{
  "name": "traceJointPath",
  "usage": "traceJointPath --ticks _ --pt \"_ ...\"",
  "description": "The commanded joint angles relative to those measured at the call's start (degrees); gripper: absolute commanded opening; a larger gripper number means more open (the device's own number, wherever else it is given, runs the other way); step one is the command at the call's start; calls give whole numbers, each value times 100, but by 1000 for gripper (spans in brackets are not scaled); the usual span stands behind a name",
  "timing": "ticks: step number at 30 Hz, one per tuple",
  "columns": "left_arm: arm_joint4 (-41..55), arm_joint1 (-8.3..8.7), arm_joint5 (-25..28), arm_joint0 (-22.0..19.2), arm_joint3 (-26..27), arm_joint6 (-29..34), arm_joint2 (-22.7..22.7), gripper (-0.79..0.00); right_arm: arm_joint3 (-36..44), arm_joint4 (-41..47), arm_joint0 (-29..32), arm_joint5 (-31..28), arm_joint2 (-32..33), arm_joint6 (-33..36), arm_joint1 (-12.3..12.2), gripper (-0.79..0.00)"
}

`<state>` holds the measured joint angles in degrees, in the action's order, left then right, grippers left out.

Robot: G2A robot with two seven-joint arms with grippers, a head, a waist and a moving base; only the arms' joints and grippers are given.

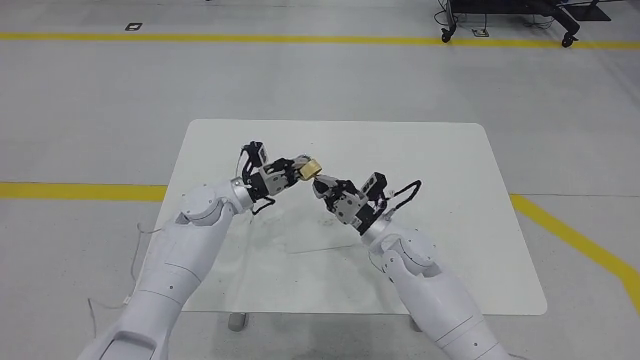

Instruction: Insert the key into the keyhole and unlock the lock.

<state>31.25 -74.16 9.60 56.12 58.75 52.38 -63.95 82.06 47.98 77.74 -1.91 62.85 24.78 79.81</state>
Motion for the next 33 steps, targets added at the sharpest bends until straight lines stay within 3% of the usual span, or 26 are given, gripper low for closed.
traceJointPath --ticks 1,11,18,33 --pt "-105 9 303 67 103 -62 -25 -785 -54 387 -23 123 39 102 13 -785" --pt "-844 57 1183 284 446 -452 -68 -785 -288 1870 -110 975 235 594 53 -785" --pt "-1097 71 1473 385 575 -751 -110 -785 -504 2638 -167 1426 288 789 88 -785" --pt "-1167 74 1538 501 749 -953 -119 -785 -527 2336 -246 1470 248 1066 75 -785"
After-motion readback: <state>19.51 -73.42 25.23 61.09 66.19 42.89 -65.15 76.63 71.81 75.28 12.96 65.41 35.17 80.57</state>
